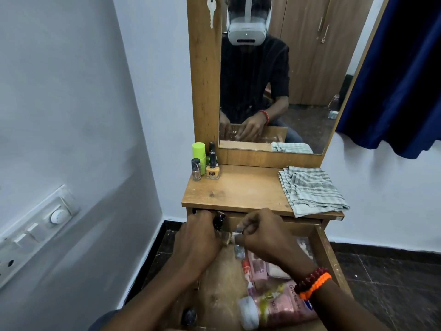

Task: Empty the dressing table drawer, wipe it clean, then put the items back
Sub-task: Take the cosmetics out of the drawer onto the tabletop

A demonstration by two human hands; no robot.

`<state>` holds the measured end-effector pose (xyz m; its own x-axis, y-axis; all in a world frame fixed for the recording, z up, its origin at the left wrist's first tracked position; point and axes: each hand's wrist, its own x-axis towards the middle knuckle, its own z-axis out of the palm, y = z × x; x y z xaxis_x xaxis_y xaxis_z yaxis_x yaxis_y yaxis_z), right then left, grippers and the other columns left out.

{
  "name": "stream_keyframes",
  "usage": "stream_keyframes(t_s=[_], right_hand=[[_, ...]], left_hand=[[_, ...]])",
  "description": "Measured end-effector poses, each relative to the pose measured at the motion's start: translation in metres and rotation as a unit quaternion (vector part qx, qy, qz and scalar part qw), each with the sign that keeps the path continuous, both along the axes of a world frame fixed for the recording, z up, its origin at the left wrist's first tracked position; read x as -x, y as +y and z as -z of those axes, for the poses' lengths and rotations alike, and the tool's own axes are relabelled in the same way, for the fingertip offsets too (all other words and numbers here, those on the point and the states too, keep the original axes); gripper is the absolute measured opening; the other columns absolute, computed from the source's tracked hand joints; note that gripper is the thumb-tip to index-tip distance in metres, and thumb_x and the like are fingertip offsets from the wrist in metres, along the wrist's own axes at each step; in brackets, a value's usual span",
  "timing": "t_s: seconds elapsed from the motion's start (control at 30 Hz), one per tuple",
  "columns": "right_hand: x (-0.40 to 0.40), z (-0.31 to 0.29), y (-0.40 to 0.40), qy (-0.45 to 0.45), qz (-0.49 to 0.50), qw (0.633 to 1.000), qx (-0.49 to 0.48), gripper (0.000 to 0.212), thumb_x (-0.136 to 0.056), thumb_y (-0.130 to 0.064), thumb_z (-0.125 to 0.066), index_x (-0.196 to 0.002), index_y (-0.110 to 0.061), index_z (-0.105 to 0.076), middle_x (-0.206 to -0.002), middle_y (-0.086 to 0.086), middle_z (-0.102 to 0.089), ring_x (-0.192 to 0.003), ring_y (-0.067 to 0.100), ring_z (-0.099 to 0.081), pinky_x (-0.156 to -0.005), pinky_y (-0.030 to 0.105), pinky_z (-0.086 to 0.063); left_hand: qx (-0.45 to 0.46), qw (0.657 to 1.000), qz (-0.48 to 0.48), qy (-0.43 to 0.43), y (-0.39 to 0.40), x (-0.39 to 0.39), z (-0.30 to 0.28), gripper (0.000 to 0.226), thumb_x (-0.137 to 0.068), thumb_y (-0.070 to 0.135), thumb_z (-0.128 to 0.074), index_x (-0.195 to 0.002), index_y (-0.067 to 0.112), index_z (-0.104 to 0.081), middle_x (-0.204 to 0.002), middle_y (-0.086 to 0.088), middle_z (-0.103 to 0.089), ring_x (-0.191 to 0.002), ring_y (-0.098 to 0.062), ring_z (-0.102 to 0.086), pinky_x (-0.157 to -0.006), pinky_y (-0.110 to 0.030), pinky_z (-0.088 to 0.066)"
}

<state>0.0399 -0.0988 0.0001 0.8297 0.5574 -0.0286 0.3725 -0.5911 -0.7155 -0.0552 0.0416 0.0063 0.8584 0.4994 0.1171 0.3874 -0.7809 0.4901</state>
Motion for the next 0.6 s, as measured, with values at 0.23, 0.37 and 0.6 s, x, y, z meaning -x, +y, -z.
stream_keyframes(t_s=[0.23, 0.37, 0.6], right_hand=[[-0.027, -0.064, 0.033, -0.071, 0.003, 0.989, -0.129, 0.013, -0.081, -0.019, -0.086, -0.086, -0.016, -0.074, -0.072, 0.001, -0.073, -0.062, 0.003, -0.067, -0.057, 0.019, -0.053], [-0.048, -0.073, 0.071, -0.095, 0.013, 0.982, -0.161, 0.012, -0.082, -0.02, -0.085, -0.087, -0.014, -0.075, -0.071, 0.006, -0.071, -0.062, 0.012, -0.062, -0.063, 0.029, -0.054], [-0.059, -0.064, 0.113, -0.12, 0.028, 0.98, -0.155, 0.011, -0.081, -0.011, -0.085, -0.08, -0.01, -0.075, -0.071, 0.0, -0.068, -0.066, 0.006, -0.061, -0.056, 0.017, -0.045]], left_hand=[[0.028, 0.986, -0.048, -0.157, 0.04, -0.004, -0.042, 0.031, -0.086, 0.034, -0.077, -0.114, 0.023, -0.07, -0.102, 0.005, -0.077, -0.089, -0.017, -0.072, -0.079, -0.041, -0.061], [0.007, 0.982, -0.082, -0.172, 0.064, -0.024, -0.039, 0.034, -0.088, 0.036, -0.075, -0.118, 0.025, -0.067, -0.111, 0.003, -0.076, -0.093, -0.023, -0.071, -0.081, -0.042, -0.059], [0.028, 0.98, -0.098, -0.17, 0.081, -0.046, -0.02, 0.028, -0.092, 0.03, -0.072, -0.116, 0.016, -0.067, -0.11, -0.002, -0.074, -0.105, -0.026, -0.063, -0.078, -0.032, -0.044]])
